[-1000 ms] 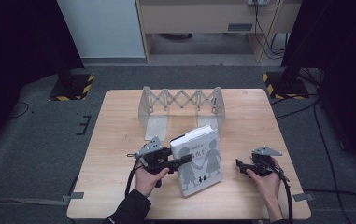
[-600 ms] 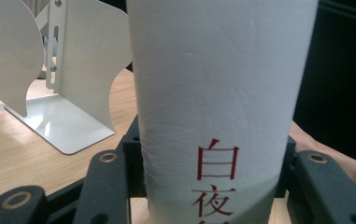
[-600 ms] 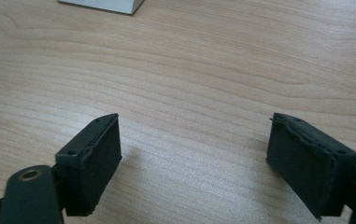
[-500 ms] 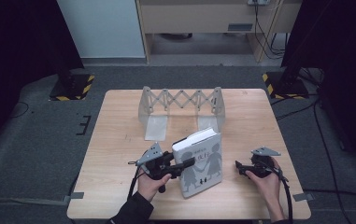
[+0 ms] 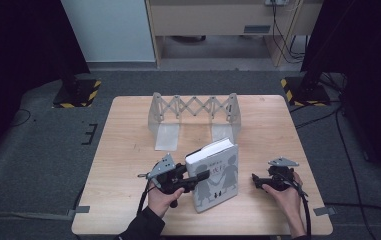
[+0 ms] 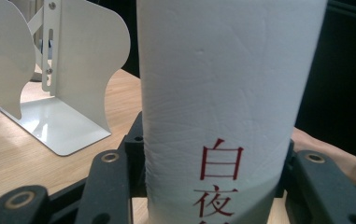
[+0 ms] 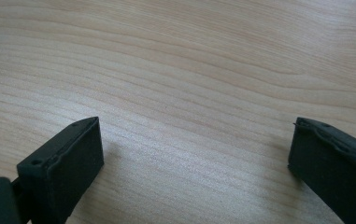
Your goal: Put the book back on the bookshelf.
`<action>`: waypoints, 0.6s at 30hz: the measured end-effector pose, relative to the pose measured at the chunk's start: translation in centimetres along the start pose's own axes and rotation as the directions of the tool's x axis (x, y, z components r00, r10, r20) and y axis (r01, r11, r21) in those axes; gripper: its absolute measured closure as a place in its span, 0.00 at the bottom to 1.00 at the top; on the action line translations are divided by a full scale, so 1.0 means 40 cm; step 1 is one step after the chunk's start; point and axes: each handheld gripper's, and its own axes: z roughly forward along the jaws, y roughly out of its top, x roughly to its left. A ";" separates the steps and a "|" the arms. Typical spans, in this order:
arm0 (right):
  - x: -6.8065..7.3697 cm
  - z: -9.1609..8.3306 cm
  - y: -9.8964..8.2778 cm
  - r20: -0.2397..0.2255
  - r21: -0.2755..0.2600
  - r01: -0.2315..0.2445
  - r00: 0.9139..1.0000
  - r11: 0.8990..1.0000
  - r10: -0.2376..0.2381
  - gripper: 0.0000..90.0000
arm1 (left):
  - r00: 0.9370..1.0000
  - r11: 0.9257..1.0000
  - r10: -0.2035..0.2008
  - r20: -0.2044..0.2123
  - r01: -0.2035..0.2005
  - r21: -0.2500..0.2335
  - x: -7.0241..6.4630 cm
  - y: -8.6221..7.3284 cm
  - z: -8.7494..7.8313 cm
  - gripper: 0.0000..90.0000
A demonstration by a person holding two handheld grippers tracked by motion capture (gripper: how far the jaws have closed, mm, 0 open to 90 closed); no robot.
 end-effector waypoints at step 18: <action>-0.022 -0.011 -0.010 0.034 -0.005 -0.025 0.999 1.000 0.026 0.06 | 0.998 0.999 -0.015 0.068 0.013 0.034 -0.029 -0.007 0.013 0.49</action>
